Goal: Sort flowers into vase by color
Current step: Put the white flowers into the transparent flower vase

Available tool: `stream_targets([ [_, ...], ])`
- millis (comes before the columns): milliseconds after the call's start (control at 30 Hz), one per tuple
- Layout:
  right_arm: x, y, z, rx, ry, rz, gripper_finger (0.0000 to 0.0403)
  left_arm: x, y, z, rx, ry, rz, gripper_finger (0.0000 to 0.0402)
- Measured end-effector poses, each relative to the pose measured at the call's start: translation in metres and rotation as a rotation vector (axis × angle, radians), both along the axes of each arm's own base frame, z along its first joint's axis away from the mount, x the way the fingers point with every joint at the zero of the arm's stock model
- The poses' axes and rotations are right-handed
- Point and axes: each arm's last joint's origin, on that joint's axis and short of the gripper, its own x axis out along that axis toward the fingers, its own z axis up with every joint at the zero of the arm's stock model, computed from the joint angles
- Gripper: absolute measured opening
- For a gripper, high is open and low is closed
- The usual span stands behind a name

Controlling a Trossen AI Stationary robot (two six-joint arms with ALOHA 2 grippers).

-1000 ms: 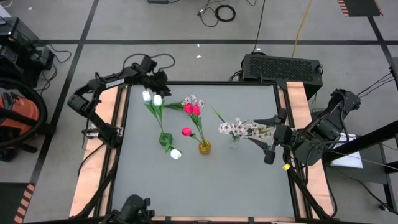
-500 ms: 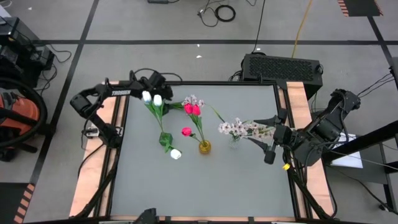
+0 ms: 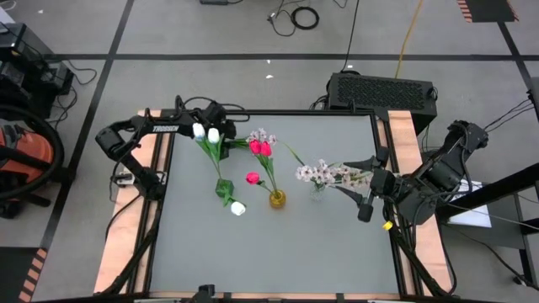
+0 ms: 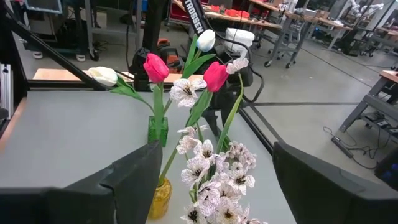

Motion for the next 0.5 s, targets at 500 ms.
stream_targets([
  [500,0.000,0.000,0.000,0.005,-0.003,0.001,0.0297,-0.008,-0.005,-0.015,0.055,0.010,0.027,0.0232],
])
